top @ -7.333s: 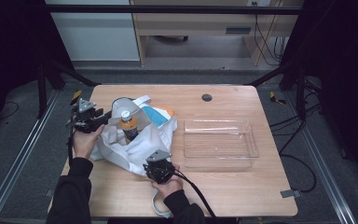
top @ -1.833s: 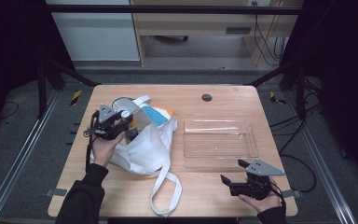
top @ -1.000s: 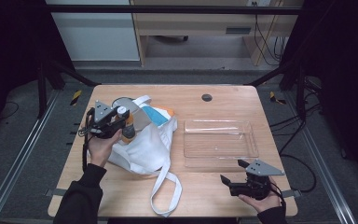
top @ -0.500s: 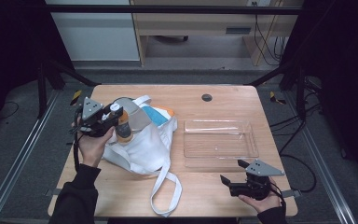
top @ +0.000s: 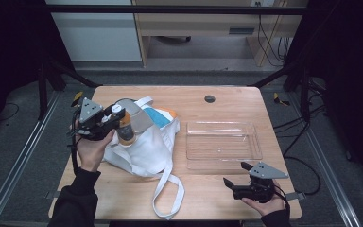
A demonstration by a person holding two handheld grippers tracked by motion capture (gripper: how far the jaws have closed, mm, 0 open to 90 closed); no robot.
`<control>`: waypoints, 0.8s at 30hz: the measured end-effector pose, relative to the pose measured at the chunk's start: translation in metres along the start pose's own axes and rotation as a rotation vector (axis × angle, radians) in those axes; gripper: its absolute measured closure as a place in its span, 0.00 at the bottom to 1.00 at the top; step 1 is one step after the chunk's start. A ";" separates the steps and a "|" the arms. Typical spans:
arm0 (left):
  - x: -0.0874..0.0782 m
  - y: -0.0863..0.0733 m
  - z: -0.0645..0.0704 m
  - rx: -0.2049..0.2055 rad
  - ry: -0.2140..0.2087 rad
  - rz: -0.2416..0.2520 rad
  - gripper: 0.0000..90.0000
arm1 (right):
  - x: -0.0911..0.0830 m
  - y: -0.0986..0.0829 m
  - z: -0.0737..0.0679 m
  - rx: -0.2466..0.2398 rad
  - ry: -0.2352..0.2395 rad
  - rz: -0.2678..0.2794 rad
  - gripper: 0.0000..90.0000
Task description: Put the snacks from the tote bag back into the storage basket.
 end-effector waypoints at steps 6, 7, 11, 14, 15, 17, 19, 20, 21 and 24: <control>-0.007 0.007 0.012 0.014 -0.020 0.016 0.66 | 0.000 0.000 0.000 0.000 0.002 0.001 0.14; -0.009 0.008 0.014 0.018 -0.024 0.018 0.66 | 0.000 0.000 0.000 0.000 0.002 0.000 0.14; -0.013 0.012 0.023 0.026 -0.033 0.027 0.66 | 0.000 0.000 -0.001 0.000 0.002 0.001 0.14; -0.016 0.015 0.030 0.035 -0.048 0.034 0.66 | 0.000 0.000 -0.001 0.001 0.002 0.001 0.14; -0.017 0.016 0.033 0.035 -0.054 0.039 0.66 | 0.000 0.000 -0.001 0.001 0.002 0.001 0.14; -0.018 0.017 0.037 0.037 -0.065 0.043 0.66 | 0.000 0.000 -0.001 -0.001 0.002 0.002 0.14; -0.020 0.018 0.041 0.042 -0.071 0.045 0.66 | 0.000 0.000 -0.001 -0.001 0.002 0.001 0.14; -0.021 0.018 0.044 0.044 -0.073 0.047 0.66 | 0.000 0.000 -0.001 -0.001 0.002 0.001 0.14; -0.022 0.019 0.046 0.044 -0.075 0.049 0.66 | 0.000 0.000 -0.001 -0.002 0.002 0.002 0.14; -0.025 0.022 0.052 0.049 -0.085 0.059 0.66 | 0.000 0.000 0.000 -0.001 0.002 0.001 0.14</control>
Point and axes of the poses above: each handheld gripper's, and its own axes: x roughly forward along the jaws, y roughly out of its top, z roughly to its right, the point moved 10 cm from there along x, roughly forward along the jaws, and after that the axes turned 5 degrees about -z, right-handed, at the moved point
